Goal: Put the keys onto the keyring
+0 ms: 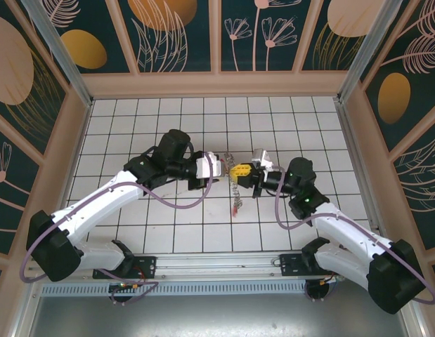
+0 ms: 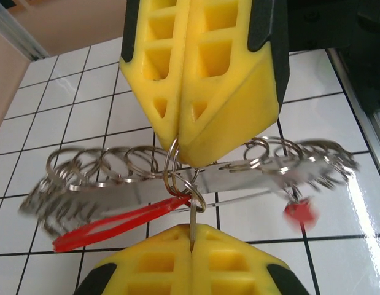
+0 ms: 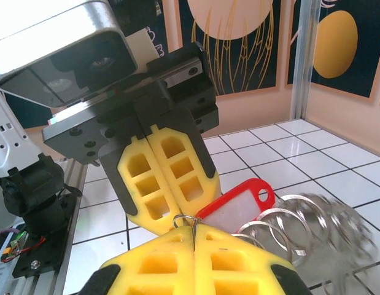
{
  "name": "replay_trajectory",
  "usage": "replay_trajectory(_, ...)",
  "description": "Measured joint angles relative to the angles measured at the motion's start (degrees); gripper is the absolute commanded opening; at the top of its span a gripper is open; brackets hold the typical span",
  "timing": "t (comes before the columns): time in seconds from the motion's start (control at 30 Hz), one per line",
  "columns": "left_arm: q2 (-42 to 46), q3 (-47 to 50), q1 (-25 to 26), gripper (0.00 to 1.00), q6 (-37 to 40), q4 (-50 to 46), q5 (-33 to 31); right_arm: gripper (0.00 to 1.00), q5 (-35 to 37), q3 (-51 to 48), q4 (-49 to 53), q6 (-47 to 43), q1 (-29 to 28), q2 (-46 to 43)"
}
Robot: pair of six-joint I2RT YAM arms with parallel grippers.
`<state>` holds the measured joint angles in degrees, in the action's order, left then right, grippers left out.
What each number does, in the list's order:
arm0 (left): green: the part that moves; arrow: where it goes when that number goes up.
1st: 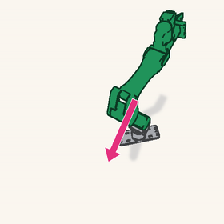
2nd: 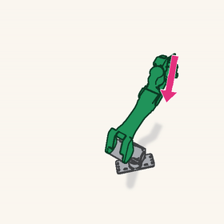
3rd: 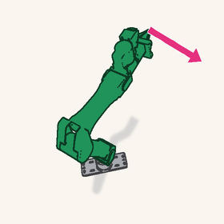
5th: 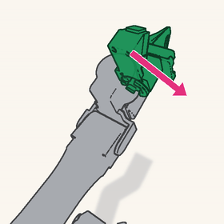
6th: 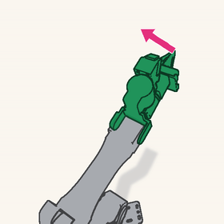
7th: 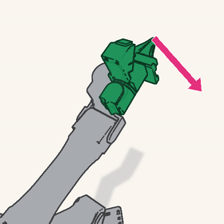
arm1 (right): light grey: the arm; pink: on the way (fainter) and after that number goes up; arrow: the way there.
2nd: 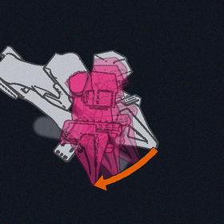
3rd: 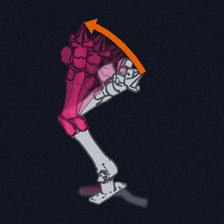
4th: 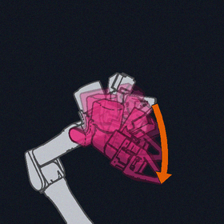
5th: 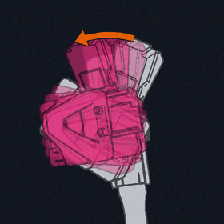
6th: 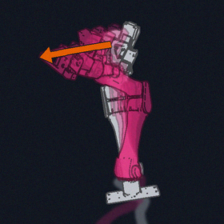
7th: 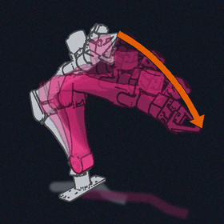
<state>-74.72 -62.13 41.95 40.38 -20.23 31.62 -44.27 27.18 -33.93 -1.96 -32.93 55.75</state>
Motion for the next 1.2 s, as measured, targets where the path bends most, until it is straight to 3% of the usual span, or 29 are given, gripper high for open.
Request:
replay_trajectory(0.07,-0.02,0.02,0.0,0.39,-0.04,-0.35,-0.09,0.0,0.33,-0.13,-0.63,0.33,-0.79,0.0)
replay_trajectory(0.17,0.76,0.9,-0.02,0.48,-0.57,0.28,-0.2,0.0,0.37,-0.13,-1.42,0.39,-1.66,0.0)
replay_trajectory(0.43,6.14,2.64,-0.02,0.51,-1.22,1.66,-0.28,0.0,0.35,-0.13,-0.61,-1.2,-1.68,0.0)
replay_trajectory(0.6,5.25,2.29,-0.02,0.42,-2.14,2.6,1.92,0.0,0.31,-0.09,-0.11,-2.21,-1.68,0.02)
replay_trajectory(0.83,2.27,1.29,-0.02,0.38,-2.51,3.56,4.76,0.0,0.28,0.87,0.83,-2.69,-1.97,0.02)
replay_trajectory(0.97,1.29,0.68,-0.02,0.22,-2.82,3.58,5.9,0.0,0.26,0.92,1.66,-3.52,-2.08,0.02)
replay_trajectory(1.03,0.92,0.39,-0.02,0.04,-2.84,3.54,6.27,0.0,0.42,0.94,1.9,-3.76,-2.12,0.0)
replay_trajectory(1.07,0.83,0.35,-0.02,0.0,-2.93,3.45,6.25,0.0,0.33,0.96,2.01,-4.02,-2.1,0.0)
replay_trajectory(1.2,0.72,0.17,-0.07,0.0,-2.58,2.82,5.53,0.0,0.31,1.55,5.07,-6.8,-2.16,-0.57)
